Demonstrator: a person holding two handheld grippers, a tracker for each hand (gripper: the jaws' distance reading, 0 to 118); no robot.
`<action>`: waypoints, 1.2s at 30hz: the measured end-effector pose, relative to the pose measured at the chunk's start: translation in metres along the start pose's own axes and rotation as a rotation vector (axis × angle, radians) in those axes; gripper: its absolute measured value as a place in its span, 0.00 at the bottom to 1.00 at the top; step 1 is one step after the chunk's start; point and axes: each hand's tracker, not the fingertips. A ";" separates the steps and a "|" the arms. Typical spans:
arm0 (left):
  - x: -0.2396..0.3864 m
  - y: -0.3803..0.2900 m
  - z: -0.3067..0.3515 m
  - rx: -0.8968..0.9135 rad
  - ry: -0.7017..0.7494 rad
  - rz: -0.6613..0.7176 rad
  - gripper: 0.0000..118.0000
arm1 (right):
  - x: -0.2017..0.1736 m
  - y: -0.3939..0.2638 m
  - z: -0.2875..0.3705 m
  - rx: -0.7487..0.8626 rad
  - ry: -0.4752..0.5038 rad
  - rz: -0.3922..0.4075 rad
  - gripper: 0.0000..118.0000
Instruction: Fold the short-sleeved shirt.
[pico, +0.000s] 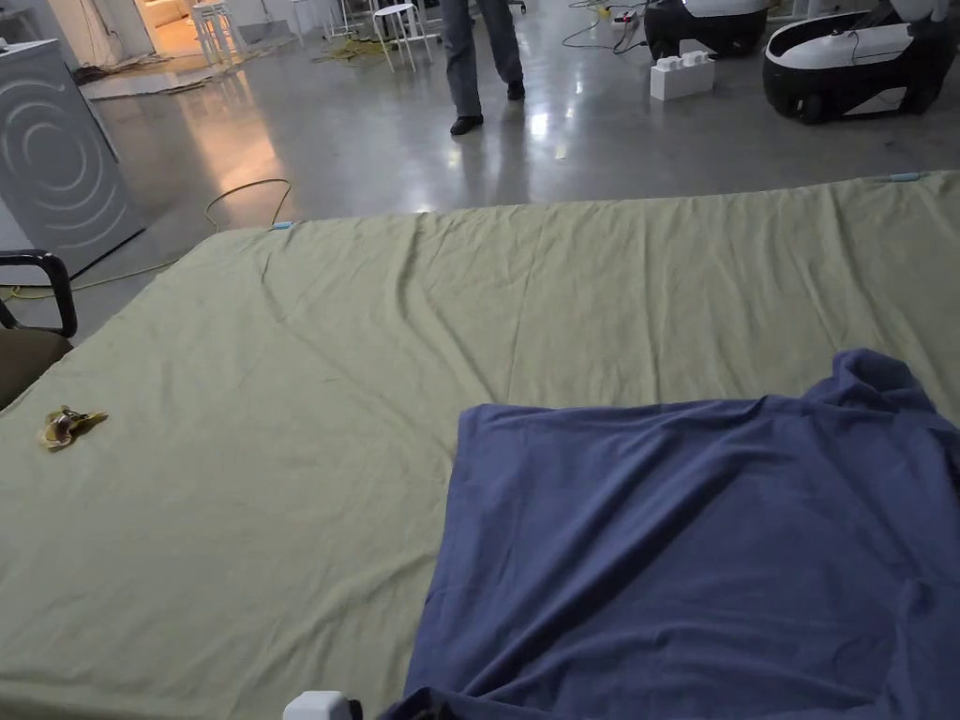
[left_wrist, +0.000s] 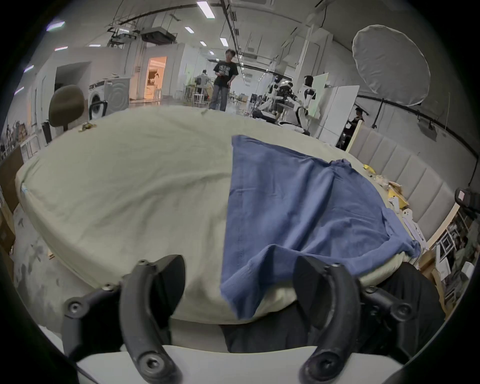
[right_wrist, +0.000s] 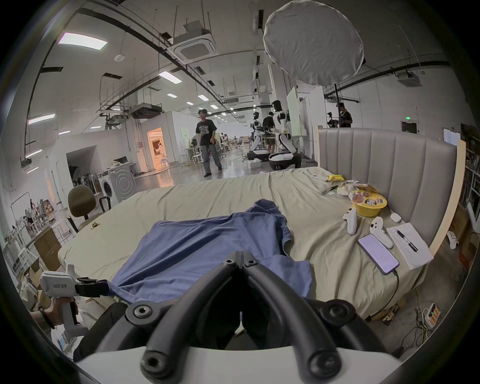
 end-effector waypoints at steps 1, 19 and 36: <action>0.002 0.001 -0.004 -0.006 -0.004 -0.008 0.53 | 0.002 -0.001 0.001 -0.005 -0.007 -0.001 0.00; 0.049 0.011 -0.032 -0.193 0.101 -0.293 0.11 | 0.078 -0.087 -0.049 -0.284 -0.124 -0.097 0.66; 0.041 0.008 -0.010 -0.060 -0.003 -0.236 0.07 | 0.092 -0.120 -0.093 -0.315 -0.095 -0.121 0.12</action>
